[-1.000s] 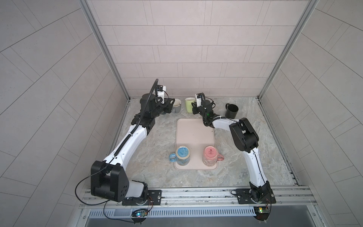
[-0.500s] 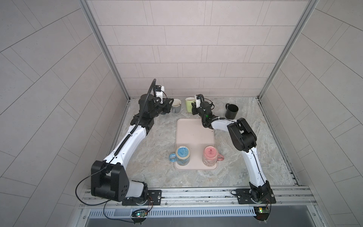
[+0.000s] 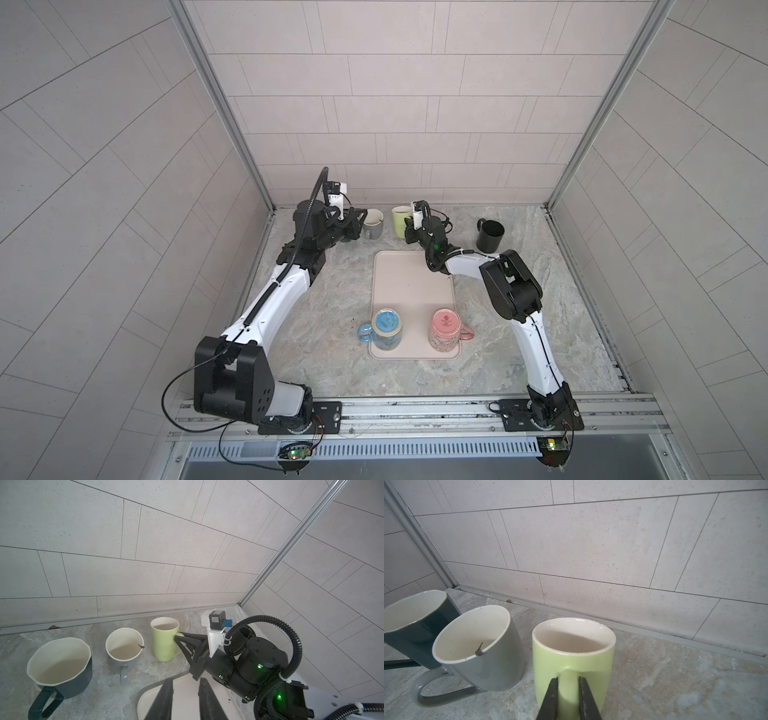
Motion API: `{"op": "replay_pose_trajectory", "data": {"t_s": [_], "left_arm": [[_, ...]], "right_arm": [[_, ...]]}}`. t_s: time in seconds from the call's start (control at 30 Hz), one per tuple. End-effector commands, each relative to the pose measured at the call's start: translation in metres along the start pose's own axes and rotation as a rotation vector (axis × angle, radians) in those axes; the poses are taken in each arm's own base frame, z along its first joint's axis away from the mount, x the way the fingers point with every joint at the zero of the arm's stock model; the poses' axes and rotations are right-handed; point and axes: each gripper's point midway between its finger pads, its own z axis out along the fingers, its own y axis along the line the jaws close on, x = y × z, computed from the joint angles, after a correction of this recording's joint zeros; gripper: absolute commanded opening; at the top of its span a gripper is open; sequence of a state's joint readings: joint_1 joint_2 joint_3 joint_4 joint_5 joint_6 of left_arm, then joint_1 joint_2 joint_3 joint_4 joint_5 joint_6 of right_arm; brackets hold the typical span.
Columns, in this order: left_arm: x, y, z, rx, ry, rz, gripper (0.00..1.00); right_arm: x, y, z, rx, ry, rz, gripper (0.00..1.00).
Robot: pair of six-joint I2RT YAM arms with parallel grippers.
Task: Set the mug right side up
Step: 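Lower the lime green mug upright beside the grey mug with the right gripper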
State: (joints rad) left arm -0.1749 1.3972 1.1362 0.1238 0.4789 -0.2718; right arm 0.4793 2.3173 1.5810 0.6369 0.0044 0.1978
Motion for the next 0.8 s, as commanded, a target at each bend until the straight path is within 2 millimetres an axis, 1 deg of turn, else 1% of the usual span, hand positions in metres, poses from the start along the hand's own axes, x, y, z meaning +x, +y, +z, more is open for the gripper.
{"op": "replay_pose_trajectory", "data": {"t_s": [0.0,0.27,0.43,0.77], "left_arm": [[-0.001,0.0,-0.001,0.015,-0.015,0.005,0.28],[-0.001,-0.002,-0.005,0.019,-0.017,0.009,0.28],[0.0,-0.003,-0.007,0.019,-0.019,0.013,0.28],[0.001,-0.006,-0.011,0.03,-0.017,0.012,0.28]], "right_arm": [[-0.015,0.006,-0.001,-0.009,-0.077,0.004,0.0],[-0.01,0.011,-0.005,-0.014,-0.065,-0.005,0.0],[-0.008,0.012,-0.008,-0.006,-0.059,-0.01,0.08],[0.001,0.014,-0.015,-0.002,-0.036,-0.014,0.19]]}}
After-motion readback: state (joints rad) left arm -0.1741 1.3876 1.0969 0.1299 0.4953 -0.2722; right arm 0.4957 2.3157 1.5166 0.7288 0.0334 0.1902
